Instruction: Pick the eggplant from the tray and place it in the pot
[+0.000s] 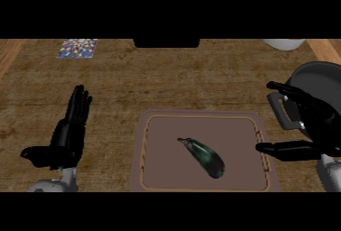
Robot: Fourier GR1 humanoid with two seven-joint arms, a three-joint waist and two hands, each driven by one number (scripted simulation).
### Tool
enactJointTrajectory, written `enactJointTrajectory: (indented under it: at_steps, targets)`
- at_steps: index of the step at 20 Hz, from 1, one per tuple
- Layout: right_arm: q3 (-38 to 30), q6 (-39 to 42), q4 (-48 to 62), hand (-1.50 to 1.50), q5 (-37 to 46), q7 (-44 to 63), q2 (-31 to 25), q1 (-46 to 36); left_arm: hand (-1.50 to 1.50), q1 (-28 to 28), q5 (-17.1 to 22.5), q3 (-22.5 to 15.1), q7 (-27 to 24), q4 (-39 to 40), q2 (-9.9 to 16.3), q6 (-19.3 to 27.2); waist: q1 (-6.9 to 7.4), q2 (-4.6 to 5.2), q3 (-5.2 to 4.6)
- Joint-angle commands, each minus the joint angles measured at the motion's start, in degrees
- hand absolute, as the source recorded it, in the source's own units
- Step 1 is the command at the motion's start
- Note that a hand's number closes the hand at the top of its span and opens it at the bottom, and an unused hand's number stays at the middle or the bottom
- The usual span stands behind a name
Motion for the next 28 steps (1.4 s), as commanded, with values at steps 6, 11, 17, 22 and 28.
enactJointTrajectory:
  at_steps: [6,11,17,22,28]
  targets:
    - [3.36,2.97,-16.5,-1.5,8.37,12.37,-7.33,5.17,0.0,2.67,-0.66,-0.47,-0.9,-1.28,-0.7,-1.58,0.02,-0.38,-0.11]
    - [9.05,10.13,-21.15,-1.5,16.78,22.1,-16.56,5.93,0.0,2.83,-1.95,-1.37,-2.28,0.57,-2.41,-0.25,-0.24,-0.49,-0.25]
    - [18.55,14.05,-24.1,-1.5,24.07,38.05,-12.48,0.75,0.0,1.31,-2.37,-1.82,-1.58,0.96,-3.58,-0.52,0.69,-0.1,-0.07]
    - [23.73,14.72,-21.75,-1.5,30.09,42.98,-4.17,1.06,0.0,2.09,-2.2,0.29,-2.25,1.7,-2.57,-2.74,0.36,-0.09,0.0]
    - [26.73,17.06,-13.45,-1.5,36.52,48.09,1.44,-3.3,0.0,3.61,-2.49,-0.17,-3.54,0.73,-3.71,-4.0,0.6,-0.05,0.01]
